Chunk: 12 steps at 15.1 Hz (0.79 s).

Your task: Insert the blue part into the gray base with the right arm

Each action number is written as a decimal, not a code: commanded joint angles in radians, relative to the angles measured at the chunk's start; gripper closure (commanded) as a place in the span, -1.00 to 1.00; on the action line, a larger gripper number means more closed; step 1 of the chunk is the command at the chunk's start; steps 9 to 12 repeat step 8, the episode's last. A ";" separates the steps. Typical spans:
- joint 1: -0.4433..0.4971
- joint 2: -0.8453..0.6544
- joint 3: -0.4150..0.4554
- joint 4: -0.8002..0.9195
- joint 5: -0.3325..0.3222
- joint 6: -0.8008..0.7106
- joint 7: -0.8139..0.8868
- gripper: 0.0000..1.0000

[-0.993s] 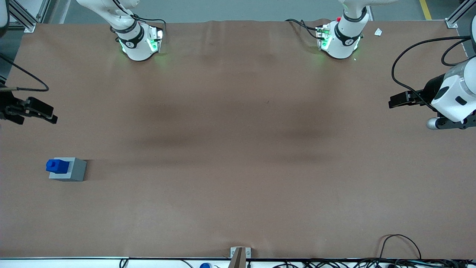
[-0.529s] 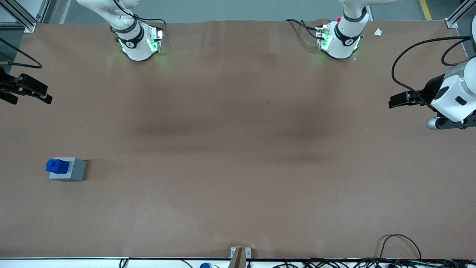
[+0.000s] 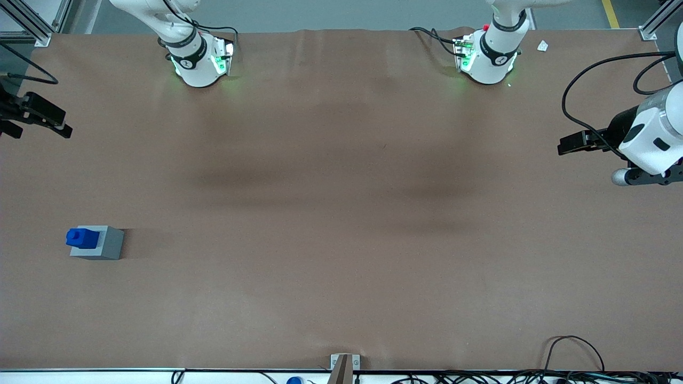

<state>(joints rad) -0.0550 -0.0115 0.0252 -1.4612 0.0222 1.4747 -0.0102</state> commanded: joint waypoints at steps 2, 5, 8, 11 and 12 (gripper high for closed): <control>0.001 -0.030 0.004 -0.041 -0.004 0.041 0.007 -1.00; -0.002 -0.028 0.002 -0.031 -0.005 0.036 0.006 -1.00; 0.000 -0.024 0.002 -0.022 -0.008 0.039 0.010 -1.00; 0.000 -0.024 0.002 -0.022 -0.008 0.039 0.010 -1.00; 0.000 -0.024 0.002 -0.022 -0.008 0.039 0.010 -1.00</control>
